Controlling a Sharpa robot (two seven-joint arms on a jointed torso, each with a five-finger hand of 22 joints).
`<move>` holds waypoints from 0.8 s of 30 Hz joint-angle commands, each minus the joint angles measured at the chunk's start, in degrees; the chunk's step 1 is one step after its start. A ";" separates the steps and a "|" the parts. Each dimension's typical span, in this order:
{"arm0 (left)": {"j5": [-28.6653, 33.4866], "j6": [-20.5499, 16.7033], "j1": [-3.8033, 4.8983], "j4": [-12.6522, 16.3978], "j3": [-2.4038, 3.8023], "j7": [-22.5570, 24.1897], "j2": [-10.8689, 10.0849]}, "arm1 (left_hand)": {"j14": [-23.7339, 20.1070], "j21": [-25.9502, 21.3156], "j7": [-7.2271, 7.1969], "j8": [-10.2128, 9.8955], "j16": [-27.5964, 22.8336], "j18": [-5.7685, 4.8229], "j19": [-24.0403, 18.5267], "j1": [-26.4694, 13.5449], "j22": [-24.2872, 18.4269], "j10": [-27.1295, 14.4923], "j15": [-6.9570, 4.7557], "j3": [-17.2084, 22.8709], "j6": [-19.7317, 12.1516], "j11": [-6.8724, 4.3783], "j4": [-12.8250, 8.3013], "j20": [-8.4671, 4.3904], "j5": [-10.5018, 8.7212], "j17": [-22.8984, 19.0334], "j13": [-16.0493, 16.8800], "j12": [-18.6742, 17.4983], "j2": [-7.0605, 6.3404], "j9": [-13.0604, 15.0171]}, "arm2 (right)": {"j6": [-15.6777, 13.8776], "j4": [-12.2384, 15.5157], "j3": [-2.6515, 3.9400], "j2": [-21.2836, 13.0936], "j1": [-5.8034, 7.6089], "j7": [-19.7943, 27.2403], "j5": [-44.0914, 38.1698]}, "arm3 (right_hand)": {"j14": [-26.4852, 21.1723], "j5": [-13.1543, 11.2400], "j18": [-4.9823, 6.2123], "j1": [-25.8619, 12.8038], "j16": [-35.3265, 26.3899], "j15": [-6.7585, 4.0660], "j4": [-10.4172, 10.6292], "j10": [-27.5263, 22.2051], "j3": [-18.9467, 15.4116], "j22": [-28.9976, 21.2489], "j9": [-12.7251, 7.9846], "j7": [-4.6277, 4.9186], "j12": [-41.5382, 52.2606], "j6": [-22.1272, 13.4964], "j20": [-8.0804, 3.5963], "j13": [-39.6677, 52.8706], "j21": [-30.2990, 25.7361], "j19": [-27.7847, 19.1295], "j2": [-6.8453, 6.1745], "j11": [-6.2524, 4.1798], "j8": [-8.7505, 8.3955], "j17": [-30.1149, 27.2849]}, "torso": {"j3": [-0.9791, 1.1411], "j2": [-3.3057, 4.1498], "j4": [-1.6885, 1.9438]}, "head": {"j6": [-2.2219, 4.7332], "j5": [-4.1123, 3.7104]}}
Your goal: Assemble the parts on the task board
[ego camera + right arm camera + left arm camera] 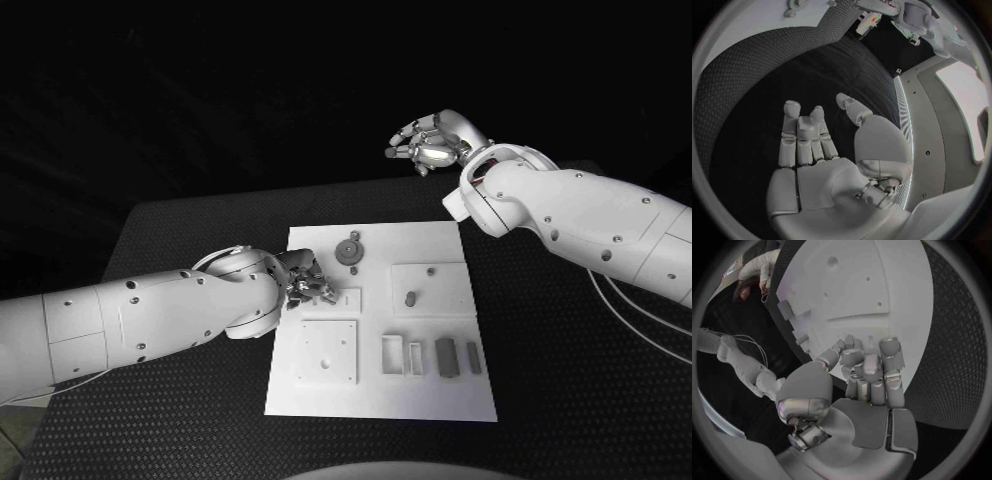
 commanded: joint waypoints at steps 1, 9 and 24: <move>-0.25 0.79 -0.03 0.03 0.00 0.45 0.22 | -2.35 -0.39 -1.60 -0.43 0.14 1.42 -0.13 -1.26 0.91 -2.25 -1.81 -0.13 6.93 -1.10 1.05 -0.41 0.38 -0.14 -0.09 0.24 -2.25 -0.12 | 0.60 0.06 0.04 -0.01 -0.01 0.27 0.03 | -0.39 0.21 0.67 -0.53 -0.23 -0.12 0.17 -0.26 0.25 1.09 -0.08 0.36 0.14 -0.01 -0.01 -0.04 -0.19 -0.43 0.17 -0.04 -0.25 0.06 | 0.02 0.00 0.00 | -0.06 -0.01; -0.08 0.83 -0.03 0.03 0.00 0.44 0.29 | -2.37 -0.54 -1.63 -0.53 0.26 1.47 -0.02 -2.19 0.90 -2.30 -1.88 -0.42 7.00 -1.18 2.74 -0.48 0.56 -0.33 -0.12 0.37 -4.17 -0.14 | 0.61 0.07 0.04 0.00 -0.01 0.20 0.07 | -0.42 0.21 0.67 -0.78 -0.24 -0.10 0.35 -0.28 0.25 1.09 -0.10 0.38 0.14 -0.02 0.01 -0.06 -0.20 -0.45 0.20 -0.03 -0.25 0.06 | 0.04 0.01 -0.05 | -0.07 -0.03; 0.17 0.34 -0.03 0.01 0.00 0.37 0.32 | -2.35 -0.61 -1.78 -0.55 0.65 1.55 0.20 -3.71 0.99 -2.29 -2.05 -0.94 7.20 -1.32 5.38 -0.56 0.28 -0.50 -0.07 0.74 -6.22 -0.06 | 0.63 0.08 0.04 -0.05 -0.01 0.22 0.24 | -0.44 0.20 0.67 -1.09 -0.25 -0.09 0.59 -0.30 0.22 1.08 -0.12 0.38 0.15 -0.03 0.03 -0.08 -0.21 -0.47 0.15 -0.02 -0.25 0.07 | 0.03 -0.01 0.00 | -0.09 -0.14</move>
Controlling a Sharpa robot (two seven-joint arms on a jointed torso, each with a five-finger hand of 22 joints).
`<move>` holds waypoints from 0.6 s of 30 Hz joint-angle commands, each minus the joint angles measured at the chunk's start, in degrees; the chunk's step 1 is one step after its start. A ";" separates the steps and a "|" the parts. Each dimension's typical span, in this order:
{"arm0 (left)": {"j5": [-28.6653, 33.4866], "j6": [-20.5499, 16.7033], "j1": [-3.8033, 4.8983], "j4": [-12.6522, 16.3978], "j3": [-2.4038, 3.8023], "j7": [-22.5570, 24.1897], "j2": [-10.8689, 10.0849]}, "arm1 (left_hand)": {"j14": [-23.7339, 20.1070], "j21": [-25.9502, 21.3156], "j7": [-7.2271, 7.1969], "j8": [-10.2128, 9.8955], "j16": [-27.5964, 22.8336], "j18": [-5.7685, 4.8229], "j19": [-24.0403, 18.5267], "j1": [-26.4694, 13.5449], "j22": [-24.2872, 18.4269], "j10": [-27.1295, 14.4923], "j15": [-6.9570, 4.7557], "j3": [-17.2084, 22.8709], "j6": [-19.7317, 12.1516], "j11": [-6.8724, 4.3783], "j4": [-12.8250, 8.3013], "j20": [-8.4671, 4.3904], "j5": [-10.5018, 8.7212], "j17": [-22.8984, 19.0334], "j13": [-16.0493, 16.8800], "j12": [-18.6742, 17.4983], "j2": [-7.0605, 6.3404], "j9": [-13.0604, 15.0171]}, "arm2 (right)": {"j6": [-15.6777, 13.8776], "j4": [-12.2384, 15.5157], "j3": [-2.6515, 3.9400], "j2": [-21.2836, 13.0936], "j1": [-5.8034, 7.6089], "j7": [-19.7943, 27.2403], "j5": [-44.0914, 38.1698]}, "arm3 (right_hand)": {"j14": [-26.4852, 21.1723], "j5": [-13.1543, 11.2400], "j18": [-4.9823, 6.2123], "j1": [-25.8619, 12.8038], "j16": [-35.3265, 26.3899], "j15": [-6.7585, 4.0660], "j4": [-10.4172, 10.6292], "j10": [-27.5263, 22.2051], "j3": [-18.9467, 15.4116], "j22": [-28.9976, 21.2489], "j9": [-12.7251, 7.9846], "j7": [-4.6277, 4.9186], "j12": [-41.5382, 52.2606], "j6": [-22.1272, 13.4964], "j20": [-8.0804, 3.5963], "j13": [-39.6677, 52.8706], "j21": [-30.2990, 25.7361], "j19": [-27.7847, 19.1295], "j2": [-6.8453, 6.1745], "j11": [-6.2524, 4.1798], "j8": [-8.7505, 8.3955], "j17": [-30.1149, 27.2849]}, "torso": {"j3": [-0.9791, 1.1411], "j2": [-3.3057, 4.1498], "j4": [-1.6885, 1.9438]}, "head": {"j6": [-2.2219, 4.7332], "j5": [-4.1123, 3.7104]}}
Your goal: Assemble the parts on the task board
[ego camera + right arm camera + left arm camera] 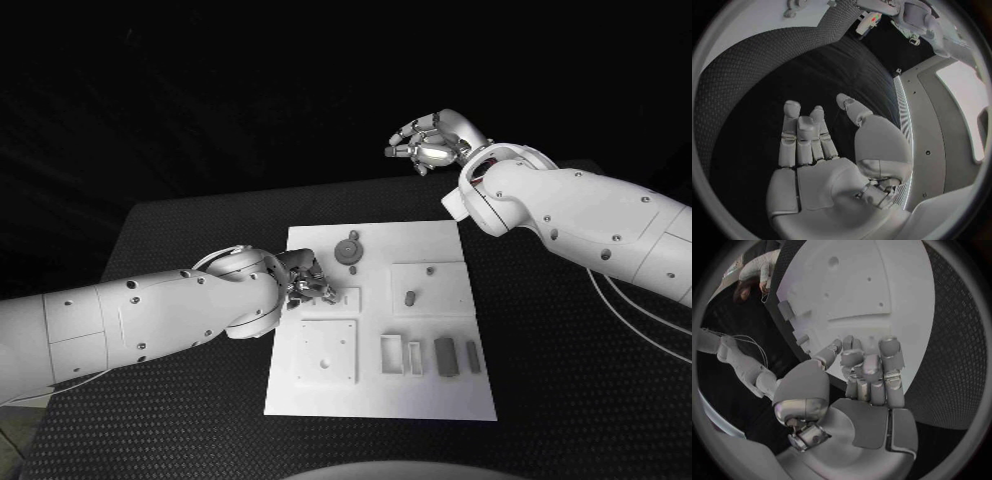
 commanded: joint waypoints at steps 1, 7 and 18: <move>0.14 0.15 -0.02 0.06 0.00 0.42 0.14 | -2.25 -0.38 -1.76 -0.20 0.46 1.54 0.04 -0.71 0.99 -2.32 -1.91 -0.68 7.16 -1.32 0.76 -0.36 0.43 -0.06 0.01 0.29 -0.64 0.06 | 0.55 0.05 0.04 -0.03 -0.01 0.25 0.13 | -0.44 0.20 0.67 -0.57 -0.25 -0.09 0.43 -0.31 0.06 1.08 -0.07 0.58 0.16 -0.02 -0.06 -0.09 -0.21 -0.39 0.06 -0.02 -0.25 0.08 | -0.01 -0.02 0.01 | -0.01 -0.02; 0.27 -0.02 -0.02 -0.10 0.00 0.35 0.14 | -2.52 -0.41 -1.83 -0.19 0.70 1.66 -0.28 -3.04 1.06 -2.54 -2.00 -4.16 7.05 -1.40 0.35 -0.45 2.04 -0.07 0.11 0.46 -0.33 0.28 | 0.55 -0.02 0.04 -0.05 -0.01 0.26 -0.11 | -0.44 0.20 0.67 -0.61 -0.25 -0.09 0.47 -0.31 0.06 1.08 -0.08 0.58 0.16 -0.03 -0.06 -0.09 -0.22 -0.39 0.06 -0.02 -0.26 0.08 | -0.02 0.00 0.01 | 0.00 0.00; 0.33 -0.02 -0.02 -0.31 0.01 0.19 0.03 | -2.53 -0.45 -2.00 -0.16 0.95 1.84 -0.23 -4.58 1.04 -2.51 -2.18 -5.04 7.22 -1.57 1.60 -0.54 1.89 -0.10 0.15 0.66 0.18 0.37 | 0.62 -0.04 0.03 -0.10 -0.01 0.28 -0.11 | -0.45 0.21 0.67 -0.72 -0.26 -0.09 0.58 -0.32 0.08 1.08 -0.09 0.58 0.16 -0.06 -0.06 -0.10 -0.22 -0.40 0.11 -0.01 -0.26 0.08 | -0.05 0.00 0.05 | 0.01 0.01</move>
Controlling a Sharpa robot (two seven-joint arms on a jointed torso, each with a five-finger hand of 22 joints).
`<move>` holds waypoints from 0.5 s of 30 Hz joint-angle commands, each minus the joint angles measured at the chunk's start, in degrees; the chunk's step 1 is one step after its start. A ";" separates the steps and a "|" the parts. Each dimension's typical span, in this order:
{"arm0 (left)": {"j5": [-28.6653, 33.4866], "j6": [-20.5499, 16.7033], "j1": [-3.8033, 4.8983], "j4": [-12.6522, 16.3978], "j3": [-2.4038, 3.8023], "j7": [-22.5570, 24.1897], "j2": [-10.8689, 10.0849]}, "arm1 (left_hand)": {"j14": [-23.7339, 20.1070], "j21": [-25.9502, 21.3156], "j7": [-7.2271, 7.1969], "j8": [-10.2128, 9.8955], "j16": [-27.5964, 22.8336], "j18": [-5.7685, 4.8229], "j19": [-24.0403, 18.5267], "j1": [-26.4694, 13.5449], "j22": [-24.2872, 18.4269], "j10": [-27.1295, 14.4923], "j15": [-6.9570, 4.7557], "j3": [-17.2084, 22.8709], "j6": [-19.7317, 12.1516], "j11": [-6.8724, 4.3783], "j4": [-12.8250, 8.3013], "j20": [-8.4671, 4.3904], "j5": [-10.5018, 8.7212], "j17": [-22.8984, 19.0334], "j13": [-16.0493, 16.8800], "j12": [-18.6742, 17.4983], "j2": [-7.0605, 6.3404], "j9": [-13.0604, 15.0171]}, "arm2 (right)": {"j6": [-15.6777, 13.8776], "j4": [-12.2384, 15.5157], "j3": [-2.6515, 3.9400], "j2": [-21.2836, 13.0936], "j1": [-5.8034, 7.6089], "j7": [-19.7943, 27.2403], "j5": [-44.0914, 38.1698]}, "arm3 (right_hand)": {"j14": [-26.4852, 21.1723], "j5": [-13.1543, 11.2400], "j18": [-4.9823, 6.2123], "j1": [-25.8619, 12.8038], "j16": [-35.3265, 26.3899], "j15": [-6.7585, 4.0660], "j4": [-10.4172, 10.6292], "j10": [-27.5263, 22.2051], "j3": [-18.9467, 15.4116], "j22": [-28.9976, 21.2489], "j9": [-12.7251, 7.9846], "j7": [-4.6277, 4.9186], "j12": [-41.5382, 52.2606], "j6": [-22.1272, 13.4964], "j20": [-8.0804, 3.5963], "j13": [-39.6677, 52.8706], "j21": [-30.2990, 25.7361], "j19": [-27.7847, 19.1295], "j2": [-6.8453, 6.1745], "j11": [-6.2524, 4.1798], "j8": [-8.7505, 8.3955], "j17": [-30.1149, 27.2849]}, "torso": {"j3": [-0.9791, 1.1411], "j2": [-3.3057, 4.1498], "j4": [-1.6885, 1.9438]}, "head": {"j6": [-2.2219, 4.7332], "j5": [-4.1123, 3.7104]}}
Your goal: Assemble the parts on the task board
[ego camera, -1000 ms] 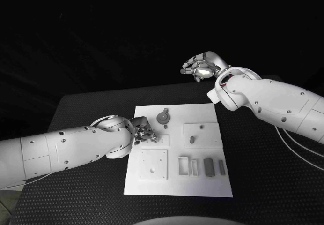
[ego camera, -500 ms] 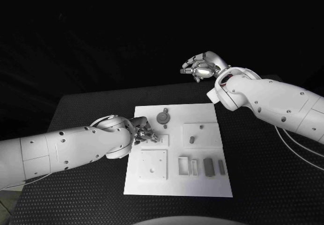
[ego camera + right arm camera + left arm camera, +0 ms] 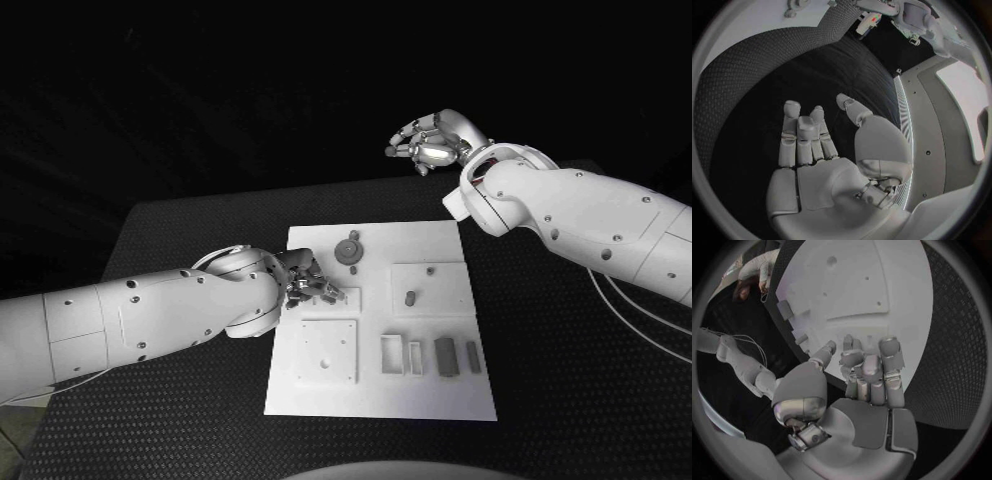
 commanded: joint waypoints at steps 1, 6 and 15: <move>0.42 0.06 -0.01 0.00 0.01 0.25 0.03 | -2.48 -0.21 -2.02 -0.15 0.36 1.86 0.02 -0.57 1.08 -2.49 -2.17 -0.11 7.26 -1.60 0.37 -0.36 0.16 -0.02 0.11 0.31 0.64 0.12 | 0.58 0.02 0.03 -0.07 -0.01 0.28 -0.11 | -0.45 0.21 0.68 -0.54 -0.26 -0.09 0.43 -0.32 -0.07 1.08 -0.10 0.30 0.17 -0.02 -0.07 -0.10 -0.23 -0.40 -0.07 -0.02 -0.26 0.08 | -0.02 0.02 0.03 | 0.02 -0.01; 1.26 0.38 -0.01 -0.01 0.01 0.31 0.04 | -2.53 0.01 -2.06 -0.10 0.64 1.89 0.03 -0.61 1.19 -2.46 -2.21 -0.67 7.38 -1.66 0.14 -0.29 3.24 -0.01 0.16 0.55 2.24 0.23 | 0.63 -0.01 0.03 -0.07 -0.02 0.28 -0.11 | -0.45 0.22 0.68 -0.55 -0.26 -0.09 0.44 -0.32 -0.05 1.08 -0.10 0.30 0.17 -0.03 -0.07 -0.10 -0.23 -0.40 -0.06 -0.02 -0.27 0.08 | -0.01 0.04 0.01 | -0.03 0.02; 3.06 0.85 -0.01 -0.06 0.01 0.65 0.06 | -2.51 0.53 -2.08 -0.02 0.99 1.70 -0.10 -1.26 1.24 -2.24 -2.11 -1.65 7.83 -1.66 -1.04 -0.04 9.93 -0.14 -0.01 0.79 6.15 0.31 | 0.66 -0.10 0.03 -0.04 -0.10 0.26 -0.11 | -0.45 0.22 0.68 -0.57 -0.26 -0.09 0.48 -0.32 -0.03 1.08 -0.11 0.30 0.18 -0.03 -0.07 -0.10 -0.23 -0.40 -0.01 -0.02 -0.26 0.09 | 0.00 0.02 0.02 | -0.14 0.02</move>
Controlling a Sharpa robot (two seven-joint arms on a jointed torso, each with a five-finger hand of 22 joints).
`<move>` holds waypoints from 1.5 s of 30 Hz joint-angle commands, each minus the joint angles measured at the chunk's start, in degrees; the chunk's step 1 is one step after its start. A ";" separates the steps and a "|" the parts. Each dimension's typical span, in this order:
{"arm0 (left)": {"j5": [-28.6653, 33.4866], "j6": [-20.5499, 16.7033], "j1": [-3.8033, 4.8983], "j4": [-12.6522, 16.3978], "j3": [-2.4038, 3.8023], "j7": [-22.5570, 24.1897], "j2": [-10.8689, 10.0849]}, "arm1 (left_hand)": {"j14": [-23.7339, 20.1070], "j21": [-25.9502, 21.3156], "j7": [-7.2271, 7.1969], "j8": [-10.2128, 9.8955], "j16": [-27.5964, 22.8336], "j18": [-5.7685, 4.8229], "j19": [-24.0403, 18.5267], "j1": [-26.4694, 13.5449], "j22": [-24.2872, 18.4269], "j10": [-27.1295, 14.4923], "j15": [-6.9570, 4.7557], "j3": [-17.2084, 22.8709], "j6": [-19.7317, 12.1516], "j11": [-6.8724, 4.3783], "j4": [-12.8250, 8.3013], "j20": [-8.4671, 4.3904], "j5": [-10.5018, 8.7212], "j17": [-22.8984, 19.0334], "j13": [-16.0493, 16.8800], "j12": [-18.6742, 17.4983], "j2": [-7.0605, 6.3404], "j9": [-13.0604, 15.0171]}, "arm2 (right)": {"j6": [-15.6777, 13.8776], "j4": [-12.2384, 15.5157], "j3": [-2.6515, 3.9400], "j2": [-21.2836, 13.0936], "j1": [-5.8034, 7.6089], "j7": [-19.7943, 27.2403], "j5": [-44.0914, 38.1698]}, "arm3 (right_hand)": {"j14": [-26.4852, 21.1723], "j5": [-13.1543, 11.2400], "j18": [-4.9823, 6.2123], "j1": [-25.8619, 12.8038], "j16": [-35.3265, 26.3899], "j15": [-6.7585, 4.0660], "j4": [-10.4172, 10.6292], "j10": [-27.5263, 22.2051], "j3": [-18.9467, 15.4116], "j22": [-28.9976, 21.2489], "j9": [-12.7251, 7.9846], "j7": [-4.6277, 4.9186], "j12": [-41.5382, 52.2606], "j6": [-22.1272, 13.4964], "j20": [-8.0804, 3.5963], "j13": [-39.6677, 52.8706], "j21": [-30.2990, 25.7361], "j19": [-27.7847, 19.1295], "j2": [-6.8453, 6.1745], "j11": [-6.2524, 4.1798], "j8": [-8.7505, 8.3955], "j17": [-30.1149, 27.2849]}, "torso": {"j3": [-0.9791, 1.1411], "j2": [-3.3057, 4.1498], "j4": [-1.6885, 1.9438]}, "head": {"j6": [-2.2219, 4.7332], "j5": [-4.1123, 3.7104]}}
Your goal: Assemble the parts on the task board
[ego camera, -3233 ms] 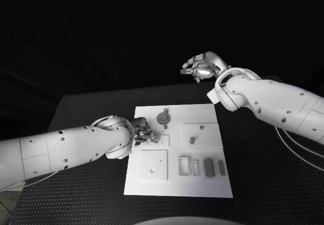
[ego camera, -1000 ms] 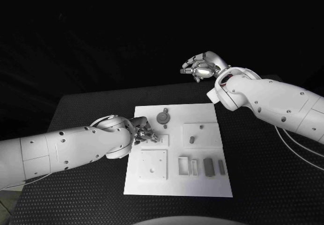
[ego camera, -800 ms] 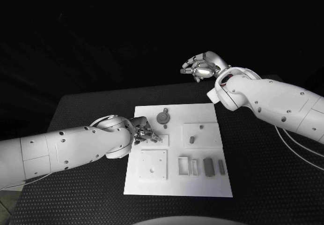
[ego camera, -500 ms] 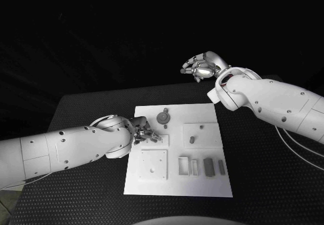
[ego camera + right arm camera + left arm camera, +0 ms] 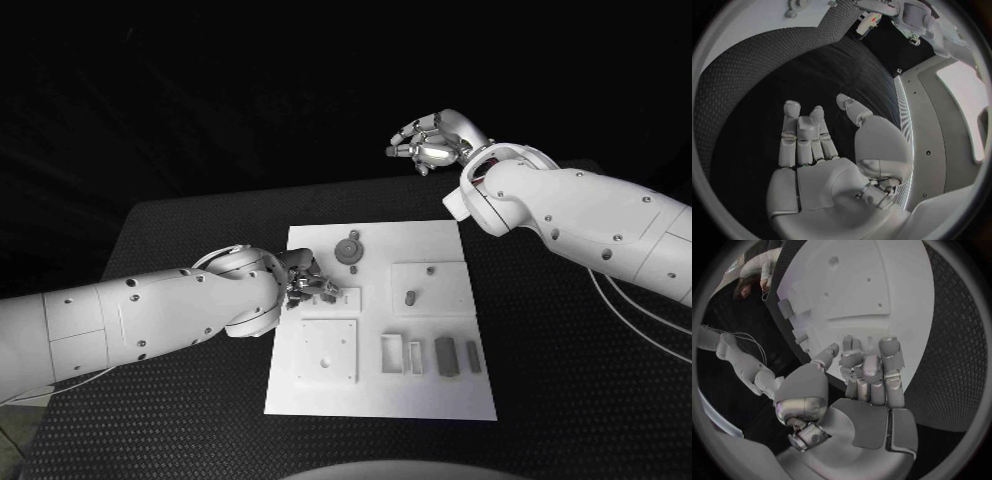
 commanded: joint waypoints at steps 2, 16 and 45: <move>1.75 0.68 -0.01 0.01 0.01 0.66 0.10 | -2.51 0.43 -2.07 -0.03 0.40 1.68 -0.07 -0.39 1.26 -2.20 -2.08 -0.55 7.89 -1.65 -1.04 -0.12 2.60 -0.10 -0.13 0.17 1.91 0.05 | 0.61 -0.03 0.04 0.00 -0.04 0.26 -0.10 | -0.45 0.22 0.68 -0.53 -0.26 -0.09 0.32 -0.32 0.14 1.08 -0.06 0.37 0.20 -0.09 -0.08 -0.06 -0.23 -0.40 -0.04 -0.02 -0.26 0.09 | 0.01 0.02 0.03 | -0.06 0.00; 1.74 0.34 -0.01 -0.04 0.02 0.71 0.12 | -2.47 0.74 -2.09 -0.06 0.54 1.63 -0.12 -0.87 1.21 -2.06 -2.05 -0.71 8.09 -1.62 -2.97 -0.07 4.82 -0.26 -0.30 0.27 3.80 0.02 | 0.73 -0.06 0.04 0.00 -0.11 0.26 -0.10 | -0.45 0.22 0.68 -0.59 -0.25 -0.09 0.39 -0.33 0.16 1.08 -0.07 0.37 0.21 -0.09 -0.08 -0.06 -0.23 -0.40 0.00 -0.01 -0.26 0.09 | 0.02 -0.01 -0.02 | -0.08 0.01; 2.18 -0.54 -0.02 0.10 0.04 1.16 -0.01 | -2.04 1.21 -2.20 0.18 0.79 1.50 0.32 1.02 1.11 -1.28 -2.01 1.17 9.02 -1.68 -7.38 0.12 6.88 -0.69 -0.90 0.31 5.26 0.08 | 0.80 -0.06 0.04 0.02 -0.25 0.27 -0.10 | -0.45 0.21 0.68 -0.66 -0.25 -0.09 0.45 -0.33 0.20 1.09 -0.08 0.38 0.24 -0.11 -0.10 -0.07 -0.22 -0.40 0.02 -0.02 -0.26 0.10 | 0.03 0.02 -0.02 | -0.10 -0.04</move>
